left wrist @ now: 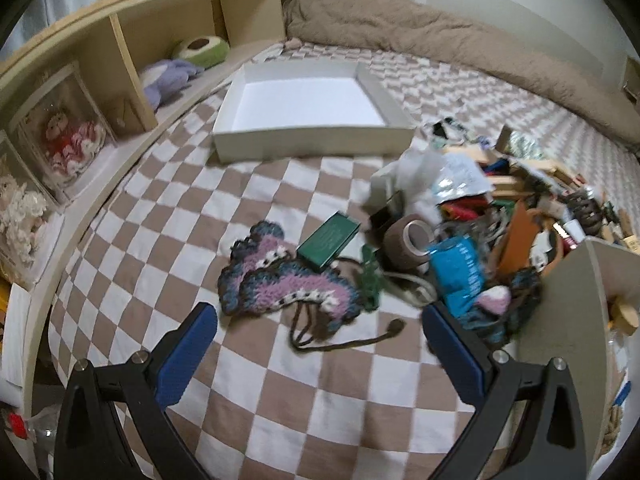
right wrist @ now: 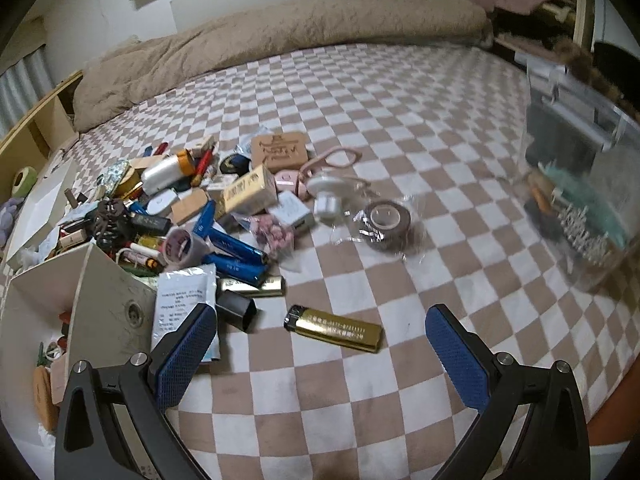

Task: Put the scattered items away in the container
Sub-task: 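Move the left tool to the crocheted butterfly while the right tool approaches the gold lighter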

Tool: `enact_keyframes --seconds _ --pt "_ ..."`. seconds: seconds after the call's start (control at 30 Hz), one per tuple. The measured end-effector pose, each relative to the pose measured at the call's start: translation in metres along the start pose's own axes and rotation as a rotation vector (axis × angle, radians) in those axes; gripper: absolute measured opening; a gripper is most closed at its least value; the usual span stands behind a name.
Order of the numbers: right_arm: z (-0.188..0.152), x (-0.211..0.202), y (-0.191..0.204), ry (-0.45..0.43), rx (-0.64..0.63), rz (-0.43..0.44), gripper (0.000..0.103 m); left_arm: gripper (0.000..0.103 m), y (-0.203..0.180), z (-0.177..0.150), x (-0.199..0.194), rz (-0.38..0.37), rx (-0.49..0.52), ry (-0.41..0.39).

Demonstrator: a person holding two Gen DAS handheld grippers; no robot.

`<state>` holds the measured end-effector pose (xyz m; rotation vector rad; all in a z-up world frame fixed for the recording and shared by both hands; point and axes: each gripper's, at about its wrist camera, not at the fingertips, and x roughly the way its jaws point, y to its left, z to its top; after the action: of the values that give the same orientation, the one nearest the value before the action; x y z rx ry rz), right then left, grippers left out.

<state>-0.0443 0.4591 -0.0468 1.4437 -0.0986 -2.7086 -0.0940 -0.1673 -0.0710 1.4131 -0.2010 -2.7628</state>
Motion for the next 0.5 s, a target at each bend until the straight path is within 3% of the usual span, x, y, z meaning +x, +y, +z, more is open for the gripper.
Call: enact_keyframes --seconds 0.23,0.5 --pt "-0.008 0.022 -0.004 0.020 0.011 0.009 0.103 0.103 0.016 -0.006 0.027 0.003 -0.020 0.037" --pt "-0.011 0.048 -0.001 0.085 0.013 0.037 0.103 0.103 0.028 -0.005 0.048 0.020 -0.024 0.008"
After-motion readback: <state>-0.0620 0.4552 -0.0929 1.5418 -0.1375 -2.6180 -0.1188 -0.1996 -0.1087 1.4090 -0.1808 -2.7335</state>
